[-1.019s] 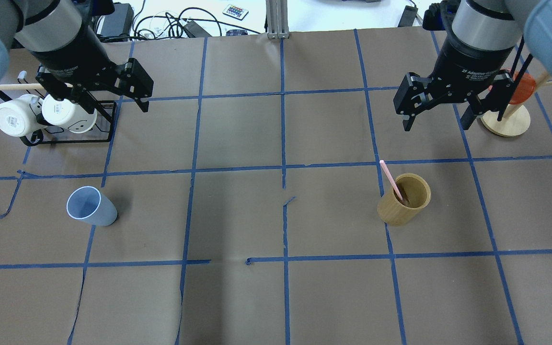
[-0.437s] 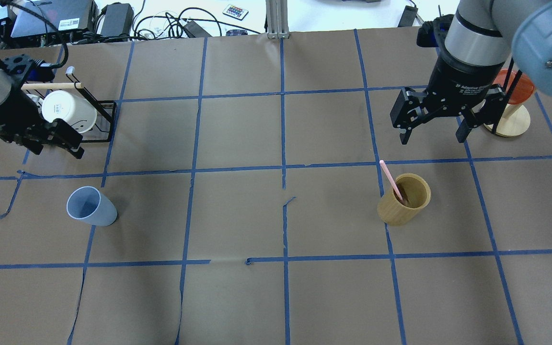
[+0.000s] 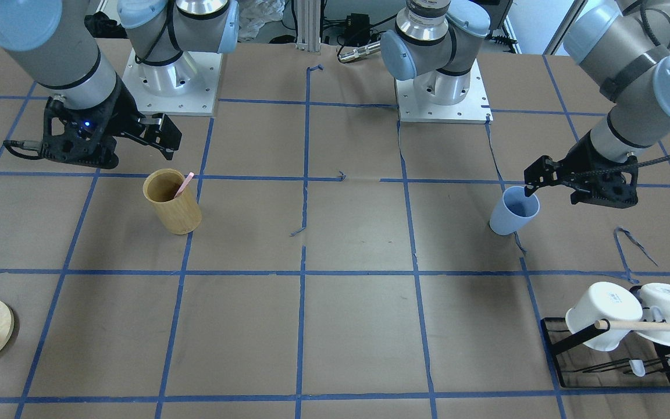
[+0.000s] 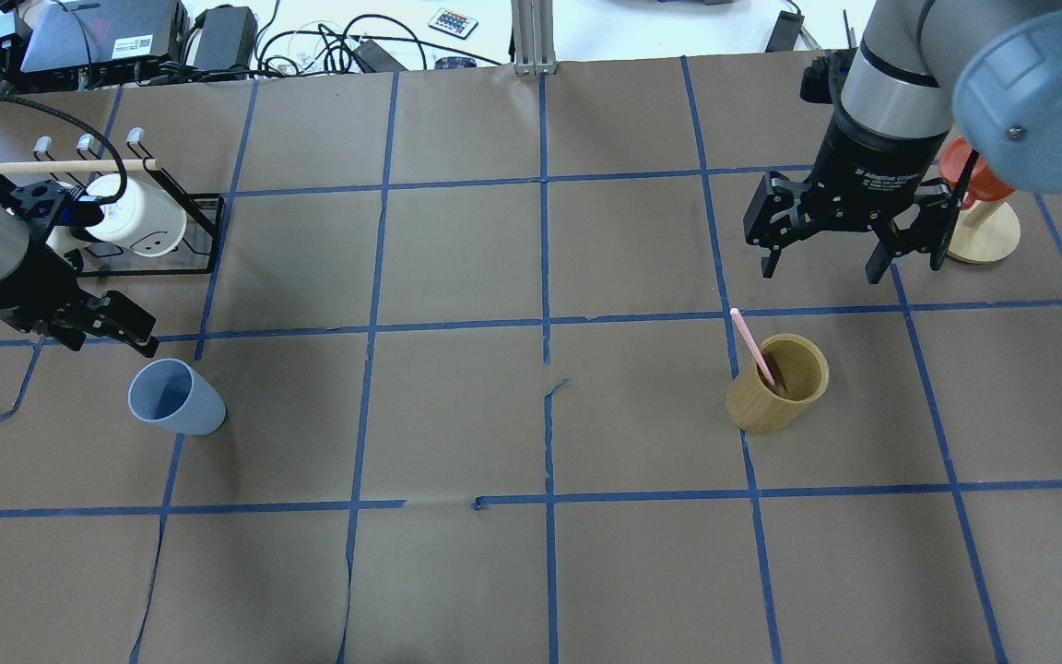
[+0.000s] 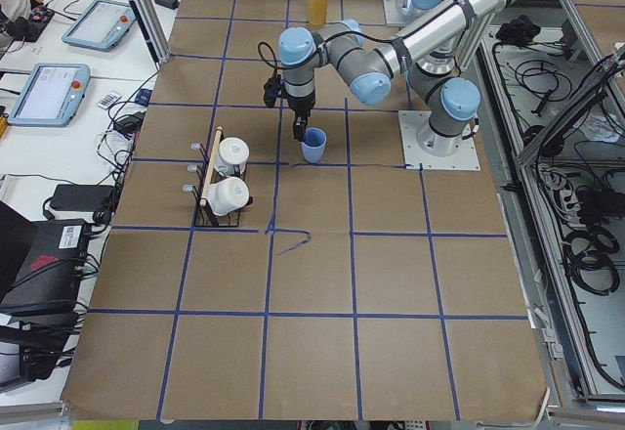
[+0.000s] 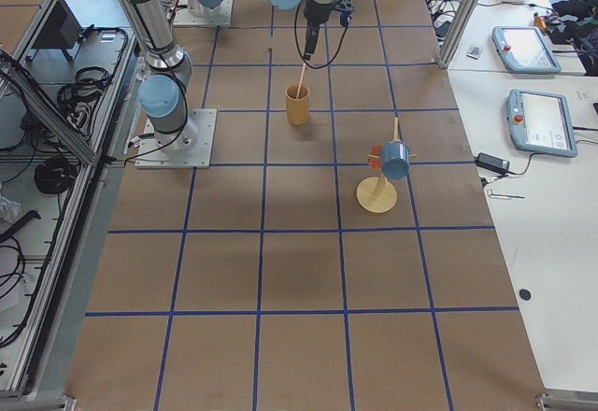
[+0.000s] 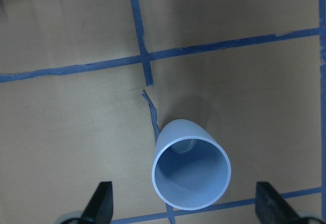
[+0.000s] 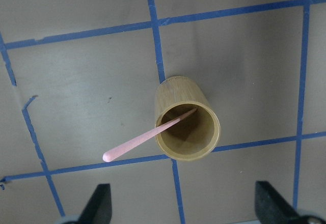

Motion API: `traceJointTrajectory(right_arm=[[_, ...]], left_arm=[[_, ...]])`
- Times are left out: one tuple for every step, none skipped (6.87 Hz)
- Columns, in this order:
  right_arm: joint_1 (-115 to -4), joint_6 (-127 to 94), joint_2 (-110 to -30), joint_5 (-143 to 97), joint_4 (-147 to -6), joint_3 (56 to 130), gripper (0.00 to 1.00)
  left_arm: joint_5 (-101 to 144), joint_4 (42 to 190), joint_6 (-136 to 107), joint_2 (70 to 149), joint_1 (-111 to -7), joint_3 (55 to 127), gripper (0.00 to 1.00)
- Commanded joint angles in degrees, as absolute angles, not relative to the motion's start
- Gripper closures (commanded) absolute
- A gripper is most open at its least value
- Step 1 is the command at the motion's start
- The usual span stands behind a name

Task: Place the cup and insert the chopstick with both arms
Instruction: 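Lower the left gripper to the light blue cup and grasp its rim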

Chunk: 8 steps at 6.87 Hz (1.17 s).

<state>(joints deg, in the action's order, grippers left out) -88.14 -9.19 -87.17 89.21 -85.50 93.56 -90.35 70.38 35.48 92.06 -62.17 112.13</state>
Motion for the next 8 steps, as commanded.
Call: traceJointTrajectory(right_arm=[[-88.1,-24.5,-83.4,81.4,-89.8,94.0,0.00],[-87.8,-31.7,-81.8,80.7,-94.3,93.4,0.00],[-86.0,-37.0,-81.4,80.6,-95.4,93.8,0.00],[-82.0,-41.1,-79.8,75.8,-94.1,94.5,0.00],[-79.7,-44.8,-79.4,69.8,-90.2,96.0,0.00],[-79.5,-45.0,-79.5,69.2,-89.1,97.3,0.00],[-79.5,-47.2,-79.4,69.0,-88.9,97.5,0.00],[-79.5,-48.9,-79.4,64.5,-88.9,97.7,0.00]], left_arm=[[-90.7,69.3,35.6,94.0,-61.9,112.9,0.02],[-90.9,69.3,35.6,95.0,-61.8,113.4,0.03],[-90.8,69.0,35.6,96.3,-60.7,114.0,0.03],[-90.8,68.3,35.8,97.5,-59.0,114.6,0.06],[-90.9,68.3,36.1,97.6,-58.8,114.7,0.06],[-90.7,68.3,35.8,97.9,-58.8,115.3,0.58],[-90.4,67.7,35.6,97.9,-58.9,116.8,0.84],[-90.3,66.5,35.8,98.0,-59.0,117.2,0.94]])
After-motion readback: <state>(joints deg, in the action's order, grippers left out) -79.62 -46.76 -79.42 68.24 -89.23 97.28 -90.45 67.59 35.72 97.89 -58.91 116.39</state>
